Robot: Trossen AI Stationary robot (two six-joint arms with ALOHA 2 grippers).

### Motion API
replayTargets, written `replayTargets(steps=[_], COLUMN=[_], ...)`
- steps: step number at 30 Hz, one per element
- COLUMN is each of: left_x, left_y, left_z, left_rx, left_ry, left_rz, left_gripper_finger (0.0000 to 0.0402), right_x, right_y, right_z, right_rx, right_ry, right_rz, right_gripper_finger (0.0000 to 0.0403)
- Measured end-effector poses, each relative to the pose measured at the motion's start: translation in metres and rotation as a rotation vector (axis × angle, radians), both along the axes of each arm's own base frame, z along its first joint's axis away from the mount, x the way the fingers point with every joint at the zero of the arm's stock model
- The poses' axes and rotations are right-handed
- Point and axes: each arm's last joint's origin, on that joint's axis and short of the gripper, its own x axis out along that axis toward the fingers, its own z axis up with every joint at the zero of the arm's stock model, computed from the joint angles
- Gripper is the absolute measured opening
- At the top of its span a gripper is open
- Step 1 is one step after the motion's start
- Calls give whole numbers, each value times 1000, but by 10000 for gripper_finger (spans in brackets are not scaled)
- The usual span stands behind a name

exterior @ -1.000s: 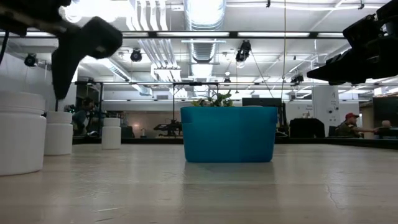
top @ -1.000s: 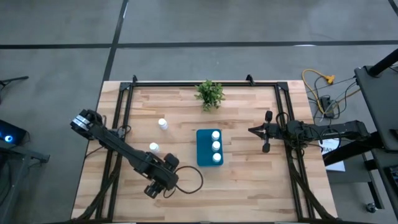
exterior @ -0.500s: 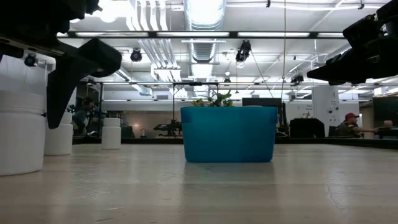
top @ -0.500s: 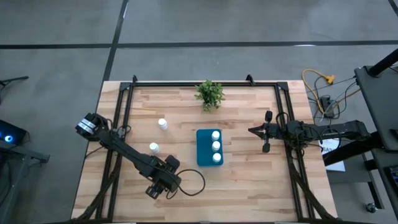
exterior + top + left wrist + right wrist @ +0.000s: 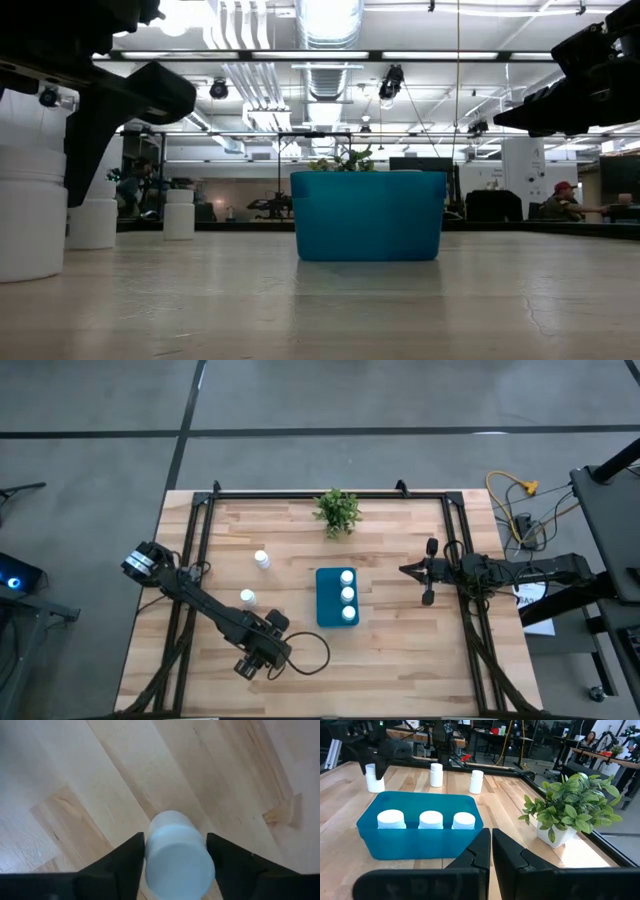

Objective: Pick and place pill bottles into a basket
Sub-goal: Put the white medicine bottle into the blue bin

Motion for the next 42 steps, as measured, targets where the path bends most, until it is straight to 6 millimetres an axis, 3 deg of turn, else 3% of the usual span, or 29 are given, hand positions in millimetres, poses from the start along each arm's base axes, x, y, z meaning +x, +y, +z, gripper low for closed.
replayTargets(steps=[4, 14, 23, 32, 42], left_x=[0, 1, 10, 31, 51], left_y=[0, 0, 8, 26, 61], left_z=[0, 6, 28, 52, 68], left_rx=[2, 11, 78, 83, 90], left_ry=[-3, 3, -21, -96, -151], left_rz=[2, 3, 34, 24, 57], left_gripper_finger=[152, 141, 141, 141, 141], right_x=[0, 0, 0, 0, 0], right_y=[0, 0, 0, 0, 0], right_z=[0, 0, 0, 0, 0], right_rx=[0, 0, 4, 2, 1], right_ry=[0, 0, -1, -1, -1], right_rz=[0, -1, -2, -2, -2], right_gripper_finger=[8, 8, 8, 8, 8])
